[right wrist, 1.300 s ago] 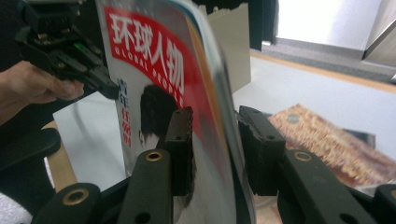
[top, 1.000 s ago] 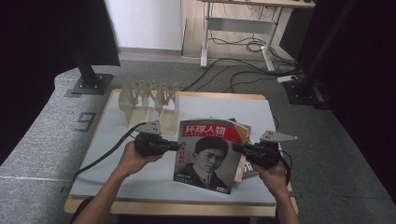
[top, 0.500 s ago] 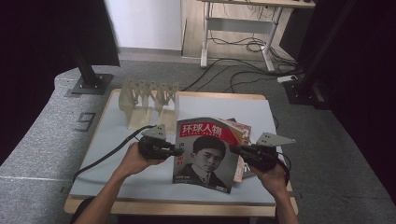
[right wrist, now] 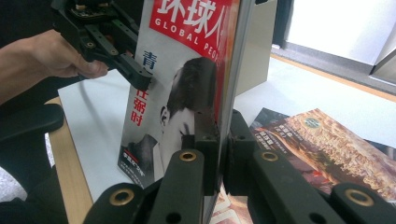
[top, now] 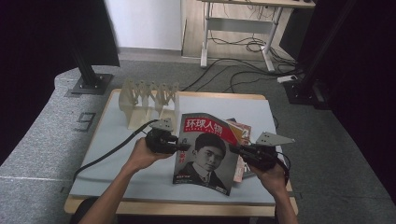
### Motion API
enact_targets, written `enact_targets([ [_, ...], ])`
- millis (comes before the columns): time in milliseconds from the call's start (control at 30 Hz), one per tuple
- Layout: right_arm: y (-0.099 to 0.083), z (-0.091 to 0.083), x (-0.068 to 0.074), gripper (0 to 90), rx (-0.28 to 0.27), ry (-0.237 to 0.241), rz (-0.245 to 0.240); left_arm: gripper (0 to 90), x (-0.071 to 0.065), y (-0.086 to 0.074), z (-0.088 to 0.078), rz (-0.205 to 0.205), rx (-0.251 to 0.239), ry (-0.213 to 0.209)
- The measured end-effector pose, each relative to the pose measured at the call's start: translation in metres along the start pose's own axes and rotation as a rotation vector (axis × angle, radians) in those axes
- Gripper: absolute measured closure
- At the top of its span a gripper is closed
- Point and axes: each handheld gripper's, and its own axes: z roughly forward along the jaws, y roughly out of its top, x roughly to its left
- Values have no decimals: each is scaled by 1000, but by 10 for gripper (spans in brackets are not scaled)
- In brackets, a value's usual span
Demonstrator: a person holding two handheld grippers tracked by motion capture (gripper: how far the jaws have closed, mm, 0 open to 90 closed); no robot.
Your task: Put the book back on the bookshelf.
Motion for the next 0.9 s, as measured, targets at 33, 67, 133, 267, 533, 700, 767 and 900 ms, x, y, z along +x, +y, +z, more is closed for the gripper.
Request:
enact_targets([
  [33, 0, 0, 0, 853, 0, 2, -1, 736, 0, 0, 0, 1, -1, 18],
  [67, 0, 0, 0, 852, 1, 2, -4, 779, 0, 0, 0, 3, -1, 28],
  [133, 1, 0, 1, 853, 1, 4, -9, 817, 0, 0, -1, 5, -2, 25],
  [267, 4, 0, 1, 851, -7, -6, -15, 845, 0, 1, -7, 19, -42, 48],
  [533, 5, 3, 7, 843, -7, 11, -59, 814, -3, -13, -15, 62, -39, 12],
  [700, 4, 1, 7, 845, -22, 56, -52, 745, -1, -12, -19, 39, -68, -23],
  [767, 4, 0, 7, 843, -17, 57, -57, 722, 0, -8, -16, 34, -66, -27],
  [900, 2, 0, 5, 839, -18, 48, -47, 675, 0, -4, -8, 10, -68, -45],
])
